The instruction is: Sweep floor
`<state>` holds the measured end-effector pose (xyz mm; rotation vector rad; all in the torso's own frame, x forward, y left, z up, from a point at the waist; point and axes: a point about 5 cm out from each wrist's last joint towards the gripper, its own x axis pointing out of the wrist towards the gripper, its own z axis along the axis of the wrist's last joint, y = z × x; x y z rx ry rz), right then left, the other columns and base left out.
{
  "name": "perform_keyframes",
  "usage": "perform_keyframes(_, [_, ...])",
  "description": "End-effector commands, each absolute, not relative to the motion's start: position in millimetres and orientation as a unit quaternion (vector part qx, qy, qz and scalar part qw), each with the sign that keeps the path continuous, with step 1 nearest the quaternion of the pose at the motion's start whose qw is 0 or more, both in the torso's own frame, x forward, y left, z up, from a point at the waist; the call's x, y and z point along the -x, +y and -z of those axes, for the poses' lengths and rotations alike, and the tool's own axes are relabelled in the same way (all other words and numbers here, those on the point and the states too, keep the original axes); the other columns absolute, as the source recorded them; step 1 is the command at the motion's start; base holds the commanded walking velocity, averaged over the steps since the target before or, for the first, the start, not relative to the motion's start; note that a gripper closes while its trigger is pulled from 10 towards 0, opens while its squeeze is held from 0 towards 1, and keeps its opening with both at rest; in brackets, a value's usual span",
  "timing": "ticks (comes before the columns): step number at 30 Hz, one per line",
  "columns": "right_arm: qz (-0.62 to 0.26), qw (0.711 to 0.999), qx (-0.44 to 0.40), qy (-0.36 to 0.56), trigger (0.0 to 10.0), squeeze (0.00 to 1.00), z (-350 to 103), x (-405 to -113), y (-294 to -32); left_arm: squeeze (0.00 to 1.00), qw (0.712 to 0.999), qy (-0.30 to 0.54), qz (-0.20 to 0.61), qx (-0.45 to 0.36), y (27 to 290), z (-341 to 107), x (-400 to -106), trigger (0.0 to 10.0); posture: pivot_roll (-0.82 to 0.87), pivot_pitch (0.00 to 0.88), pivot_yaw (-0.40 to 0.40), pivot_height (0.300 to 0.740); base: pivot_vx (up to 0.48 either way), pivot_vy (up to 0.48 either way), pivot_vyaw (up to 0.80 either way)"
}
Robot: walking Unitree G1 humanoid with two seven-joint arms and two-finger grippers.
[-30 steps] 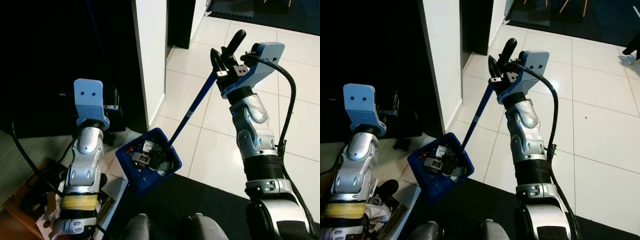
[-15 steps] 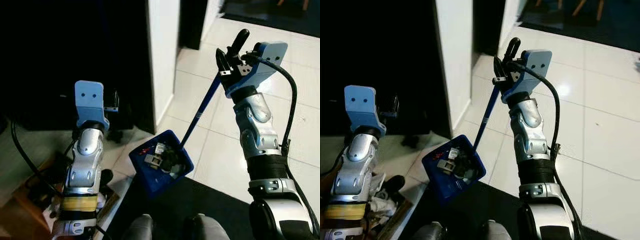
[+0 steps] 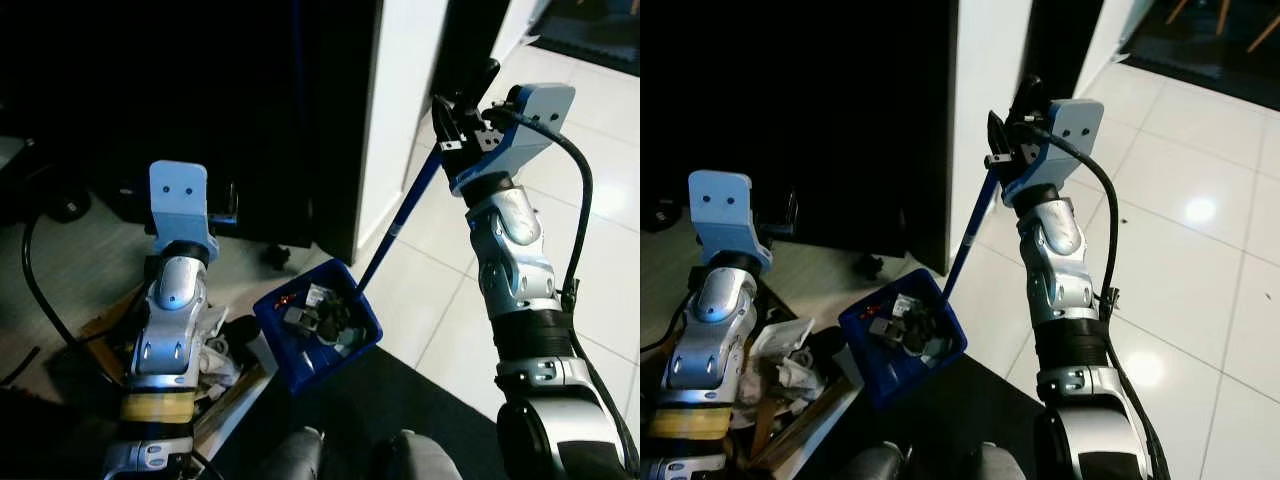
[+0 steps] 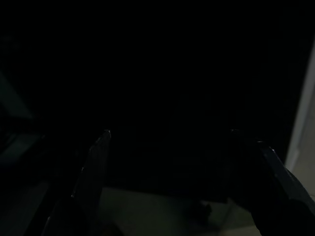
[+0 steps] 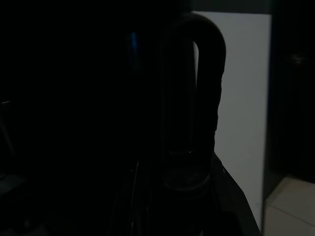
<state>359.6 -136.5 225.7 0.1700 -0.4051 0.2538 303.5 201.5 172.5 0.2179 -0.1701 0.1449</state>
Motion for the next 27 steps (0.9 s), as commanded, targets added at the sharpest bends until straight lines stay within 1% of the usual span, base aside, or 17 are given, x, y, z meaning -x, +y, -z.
perform_keyframes(1, [-0.118,0.961,-0.095,-0.231,10.0,0.00,-236.5,-358.3,-139.5,0.00,0.988,-0.084,-0.069,-0.111,198.3,-173.2,-302.9,10.0,0.04,0.073,-0.001,0.740,0.000,0.000,0.79])
perform_keyframes(27, [-0.111,0.962,-0.089,-0.234,10.0,0.00,-237.7,-359.0,-142.4,0.00,0.988,-0.083,-0.066,-0.113,197.4,-173.5,-303.6,10.0,0.03,0.068,0.000,0.740,0.000,0.000,0.79])
